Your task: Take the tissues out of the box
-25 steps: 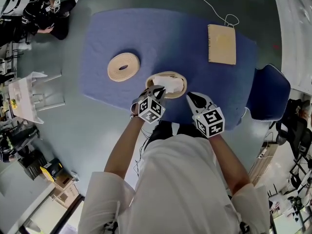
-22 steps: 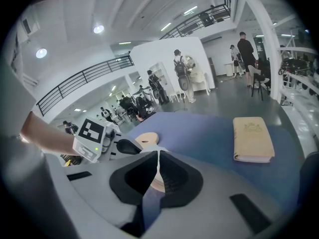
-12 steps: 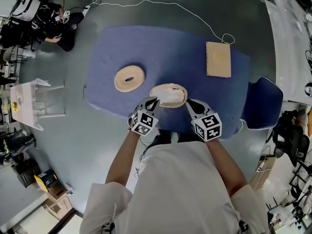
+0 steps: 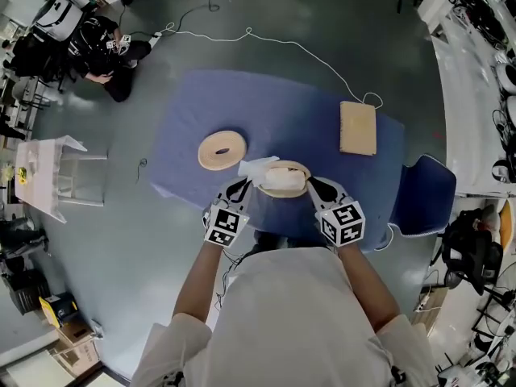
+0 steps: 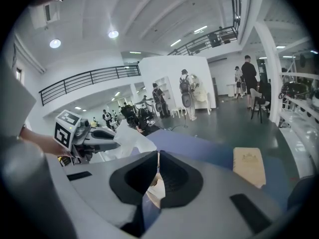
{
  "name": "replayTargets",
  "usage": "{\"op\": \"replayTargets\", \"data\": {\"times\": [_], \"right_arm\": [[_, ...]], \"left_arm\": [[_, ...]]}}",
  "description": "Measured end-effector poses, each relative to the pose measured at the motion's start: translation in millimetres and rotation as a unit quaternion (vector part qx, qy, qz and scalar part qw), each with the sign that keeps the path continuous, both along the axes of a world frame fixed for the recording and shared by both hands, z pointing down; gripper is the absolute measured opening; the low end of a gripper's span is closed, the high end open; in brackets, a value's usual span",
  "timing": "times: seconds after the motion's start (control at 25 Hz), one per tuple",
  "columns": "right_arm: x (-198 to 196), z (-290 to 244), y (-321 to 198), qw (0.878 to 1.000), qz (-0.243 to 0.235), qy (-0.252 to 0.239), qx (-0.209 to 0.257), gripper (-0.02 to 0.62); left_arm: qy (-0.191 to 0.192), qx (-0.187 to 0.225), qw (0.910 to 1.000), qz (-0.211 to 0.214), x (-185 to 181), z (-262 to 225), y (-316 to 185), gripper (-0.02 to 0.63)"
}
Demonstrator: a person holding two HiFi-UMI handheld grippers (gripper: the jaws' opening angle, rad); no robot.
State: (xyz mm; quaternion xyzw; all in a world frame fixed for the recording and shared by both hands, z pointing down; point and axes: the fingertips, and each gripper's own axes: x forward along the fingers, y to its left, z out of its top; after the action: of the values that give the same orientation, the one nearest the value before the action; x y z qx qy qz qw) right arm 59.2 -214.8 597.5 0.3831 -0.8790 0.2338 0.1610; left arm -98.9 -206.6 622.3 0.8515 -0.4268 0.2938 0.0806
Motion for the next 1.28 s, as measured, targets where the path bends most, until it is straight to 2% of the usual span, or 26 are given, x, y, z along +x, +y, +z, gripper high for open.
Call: {"op": "replayTargets", "data": {"times": [0.4, 0.72, 1.04, 1.28], "right_arm": [[8, -66, -4, 0.998, -0.004, 0.000, 0.058, 0.036], [-11, -131, -6, 0.992, -0.033, -0.005, 0.119, 0.037], [-15, -162, 4, 0.984, -0.048, 0.006, 0.172, 0.037], [-4, -178, 9, 0.978, -0.040, 0.011, 0.202, 0.037]], "left_arm": [[0.027, 0.087, 0.9950, -0.040, -35, -98, 7, 0.015], [0.033, 0.150, 0.9859, -0.065, -66, -163, 20, 0.015], [0.052, 0.192, 0.9745, -0.104, -85, -209, 36, 0.015], [0.051, 0.216, 0.9692, -0.107, -88, -222, 44, 0.015]]}}
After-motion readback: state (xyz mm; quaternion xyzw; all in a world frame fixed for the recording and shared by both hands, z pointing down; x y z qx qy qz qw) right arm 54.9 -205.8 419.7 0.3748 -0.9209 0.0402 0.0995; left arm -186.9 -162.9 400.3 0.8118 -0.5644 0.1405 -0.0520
